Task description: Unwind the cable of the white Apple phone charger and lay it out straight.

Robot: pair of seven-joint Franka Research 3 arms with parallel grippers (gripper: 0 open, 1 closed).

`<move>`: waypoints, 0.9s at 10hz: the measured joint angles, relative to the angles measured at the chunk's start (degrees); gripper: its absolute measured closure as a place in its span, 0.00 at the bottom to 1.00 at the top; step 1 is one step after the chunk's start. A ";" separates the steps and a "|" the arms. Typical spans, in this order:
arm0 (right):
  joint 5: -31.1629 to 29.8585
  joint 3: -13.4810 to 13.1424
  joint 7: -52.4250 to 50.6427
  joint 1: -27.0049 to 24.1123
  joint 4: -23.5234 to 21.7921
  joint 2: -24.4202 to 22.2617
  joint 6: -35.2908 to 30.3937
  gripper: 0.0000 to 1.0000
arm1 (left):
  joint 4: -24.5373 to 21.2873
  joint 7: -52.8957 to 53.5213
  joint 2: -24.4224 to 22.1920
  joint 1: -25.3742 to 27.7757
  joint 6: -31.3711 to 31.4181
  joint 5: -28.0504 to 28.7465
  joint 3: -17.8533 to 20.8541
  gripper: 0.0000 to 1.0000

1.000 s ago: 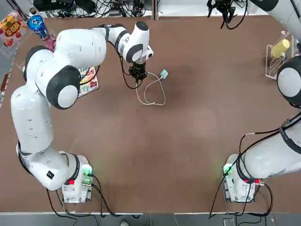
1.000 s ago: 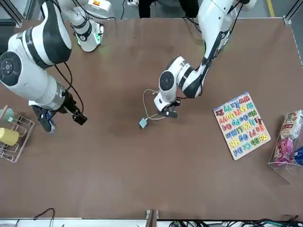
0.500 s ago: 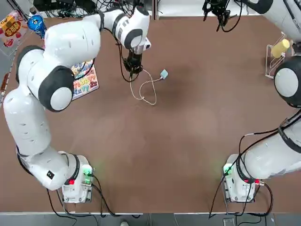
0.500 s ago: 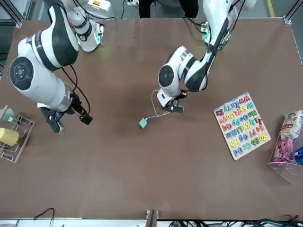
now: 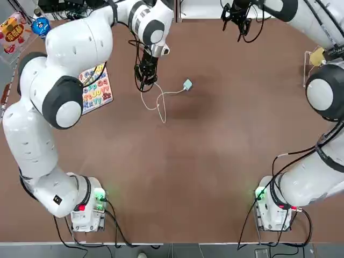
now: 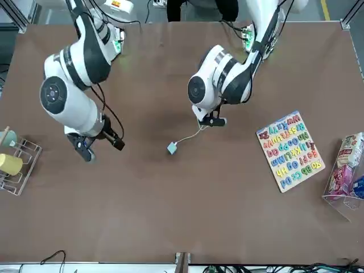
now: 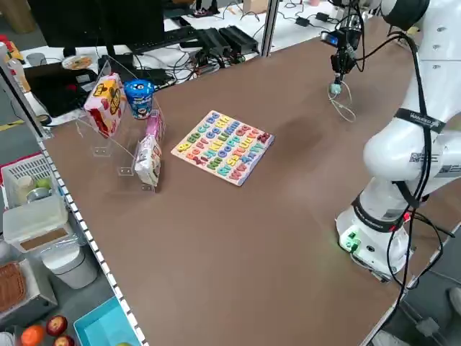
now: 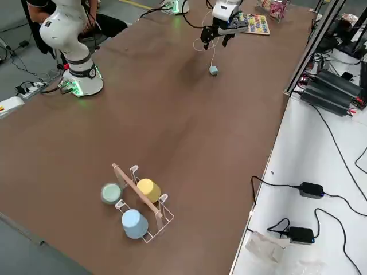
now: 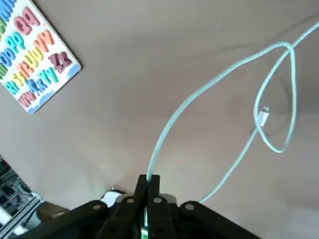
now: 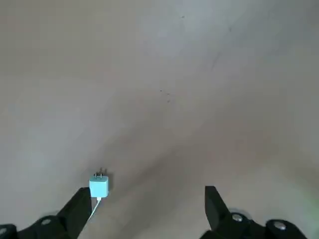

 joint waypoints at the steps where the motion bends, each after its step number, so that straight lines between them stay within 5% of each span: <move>1: -0.06 0.00 0.00 1.07 0.00 1.00 1.09 0.00 | -0.06 -0.58 0.06 -0.25 -0.67 0.00 -0.80 0.97; 9: -0.17 -0.41 1.22 7.33 0.28 8.77 9.14 0.00 | -3.93 1.54 4.37 -1.98 2.73 4.78 -1.61 0.97</move>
